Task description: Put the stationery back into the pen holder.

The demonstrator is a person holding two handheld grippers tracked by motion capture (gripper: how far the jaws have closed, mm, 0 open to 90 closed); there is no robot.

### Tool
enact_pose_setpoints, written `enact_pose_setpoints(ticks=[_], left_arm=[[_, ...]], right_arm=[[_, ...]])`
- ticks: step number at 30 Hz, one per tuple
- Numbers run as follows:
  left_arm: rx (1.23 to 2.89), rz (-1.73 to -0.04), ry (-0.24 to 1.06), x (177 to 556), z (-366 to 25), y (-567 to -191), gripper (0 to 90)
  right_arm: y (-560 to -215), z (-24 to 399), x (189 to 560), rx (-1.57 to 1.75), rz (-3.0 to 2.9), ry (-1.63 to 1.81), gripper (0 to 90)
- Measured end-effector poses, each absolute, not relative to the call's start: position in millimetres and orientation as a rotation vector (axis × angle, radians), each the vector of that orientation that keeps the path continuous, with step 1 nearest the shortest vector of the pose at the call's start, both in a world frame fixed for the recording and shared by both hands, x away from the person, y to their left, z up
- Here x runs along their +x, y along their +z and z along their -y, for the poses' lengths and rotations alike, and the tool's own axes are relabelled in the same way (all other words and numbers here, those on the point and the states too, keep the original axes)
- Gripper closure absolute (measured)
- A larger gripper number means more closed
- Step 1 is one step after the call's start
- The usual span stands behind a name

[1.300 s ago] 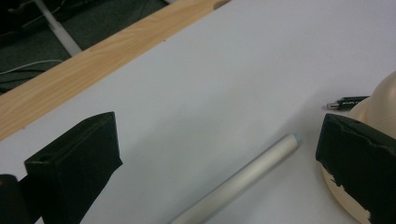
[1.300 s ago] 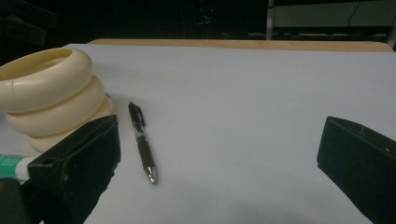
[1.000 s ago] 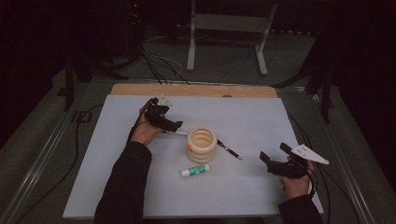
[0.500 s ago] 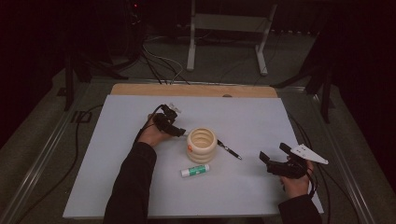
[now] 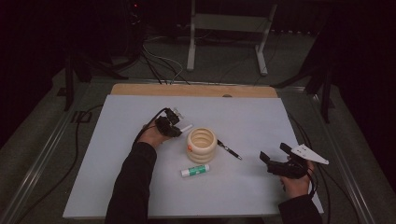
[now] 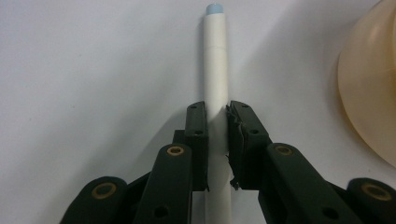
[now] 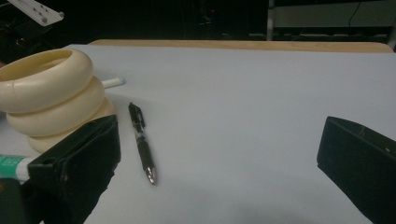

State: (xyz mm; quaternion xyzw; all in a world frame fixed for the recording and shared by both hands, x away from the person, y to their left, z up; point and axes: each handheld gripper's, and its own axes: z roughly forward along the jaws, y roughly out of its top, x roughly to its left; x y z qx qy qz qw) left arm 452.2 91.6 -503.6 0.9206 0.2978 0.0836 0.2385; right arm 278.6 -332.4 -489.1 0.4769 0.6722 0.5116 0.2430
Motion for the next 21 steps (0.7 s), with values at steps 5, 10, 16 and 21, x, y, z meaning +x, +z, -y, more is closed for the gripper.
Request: enact_pose_setpoints(ticks=[5,10,16,21], left_arm=[[2.503,-0.841,0.220,452.7,-94.9,-498.1,79.5],[2.482,-0.865,0.226,453.4,-98.6,-494.0,79.5],[2.411,-0.895,0.217,452.8,-105.0,-485.5,79.5],[2.371,-0.896,0.223,451.3,-108.0,-478.6,79.5]], right_arm=[[-489.0,332.1,278.6,1.303,-1.838,1.398,0.0],[-489.2,331.2,278.6,1.303,-1.839,1.396,0.0],[-489.2,331.6,278.5,1.301,-1.838,1.397,0.0],[-489.2,331.6,278.6,1.306,-1.840,1.400,0.0]])
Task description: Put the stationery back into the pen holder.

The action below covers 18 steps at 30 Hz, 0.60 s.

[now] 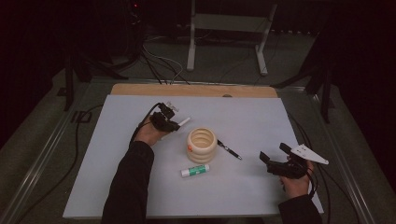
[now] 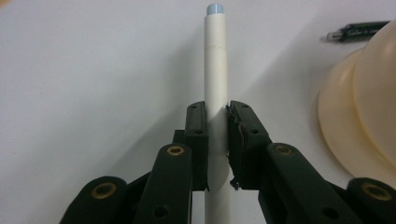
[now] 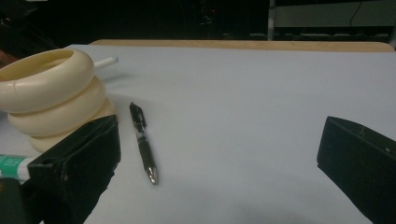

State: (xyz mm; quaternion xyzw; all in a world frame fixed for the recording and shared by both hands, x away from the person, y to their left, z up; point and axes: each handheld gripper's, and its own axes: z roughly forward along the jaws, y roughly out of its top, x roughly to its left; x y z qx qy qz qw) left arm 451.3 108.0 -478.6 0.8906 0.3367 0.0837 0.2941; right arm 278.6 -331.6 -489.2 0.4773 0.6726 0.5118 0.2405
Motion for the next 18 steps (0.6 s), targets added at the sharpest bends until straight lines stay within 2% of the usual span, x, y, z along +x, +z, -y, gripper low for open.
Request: enact_pose_setpoints(ticks=[18], left_arm=[[2.274,-0.928,0.285,444.5,-114.1,-454.3,79.4]], right_arm=[[-489.3,331.5,278.4,1.303,-1.839,1.399,0.0]])
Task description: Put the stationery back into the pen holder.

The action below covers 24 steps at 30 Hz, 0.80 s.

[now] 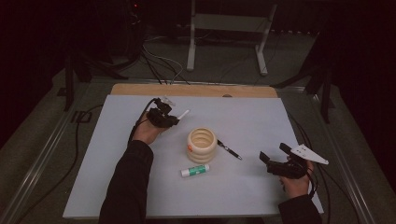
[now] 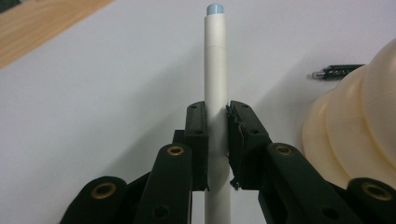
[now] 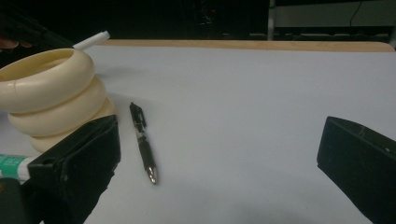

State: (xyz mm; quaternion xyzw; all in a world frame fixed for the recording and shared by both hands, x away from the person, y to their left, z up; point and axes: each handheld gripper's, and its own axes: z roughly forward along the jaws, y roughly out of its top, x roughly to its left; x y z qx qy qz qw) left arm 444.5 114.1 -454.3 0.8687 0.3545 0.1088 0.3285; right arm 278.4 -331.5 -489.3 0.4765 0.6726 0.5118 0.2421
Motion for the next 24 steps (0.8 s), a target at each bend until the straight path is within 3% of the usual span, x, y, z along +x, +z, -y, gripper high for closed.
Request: enact_pose_setpoints(ticks=[24], left_arm=[[2.180,-0.913,0.339,433.2,-112.0,-428.8,79.4]], right_arm=[[-489.2,330.4,278.1,1.298,-1.844,1.395,0.0]])
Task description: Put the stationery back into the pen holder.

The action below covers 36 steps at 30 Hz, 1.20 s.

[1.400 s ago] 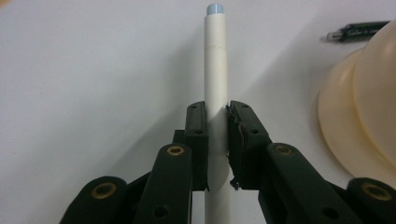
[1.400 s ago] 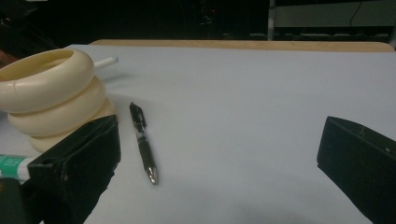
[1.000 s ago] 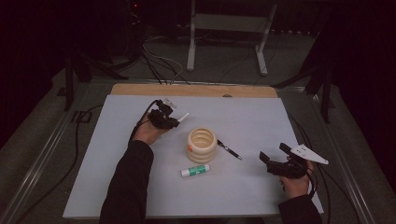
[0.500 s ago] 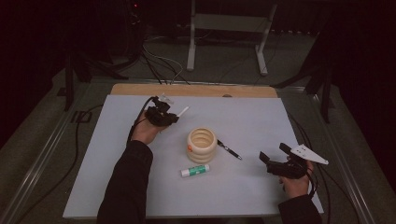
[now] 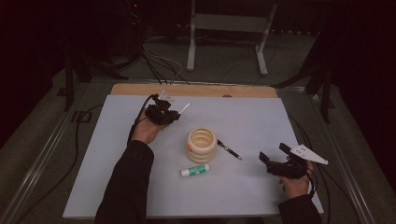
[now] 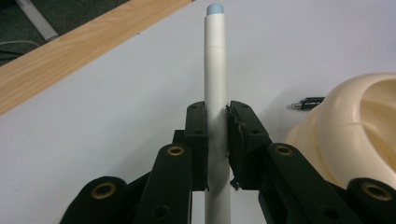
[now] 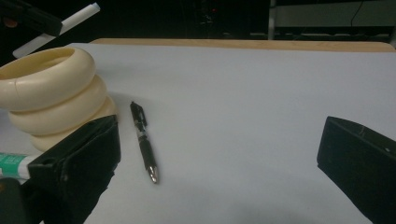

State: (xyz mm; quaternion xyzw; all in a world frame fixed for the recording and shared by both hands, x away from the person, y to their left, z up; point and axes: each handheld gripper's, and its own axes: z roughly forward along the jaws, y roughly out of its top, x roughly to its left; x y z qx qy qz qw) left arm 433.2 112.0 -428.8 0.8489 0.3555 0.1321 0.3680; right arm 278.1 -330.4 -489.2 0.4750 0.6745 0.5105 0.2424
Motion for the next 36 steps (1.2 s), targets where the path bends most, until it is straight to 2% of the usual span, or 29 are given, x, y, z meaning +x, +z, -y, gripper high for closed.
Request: enact_pose_setpoints(ticks=[36], left_arm=[[2.119,-0.791,0.372,414.1,-86.7,-400.0,79.3]], right_arm=[[-486.0,327.0,275.8,1.268,-1.864,1.366,0.0]])
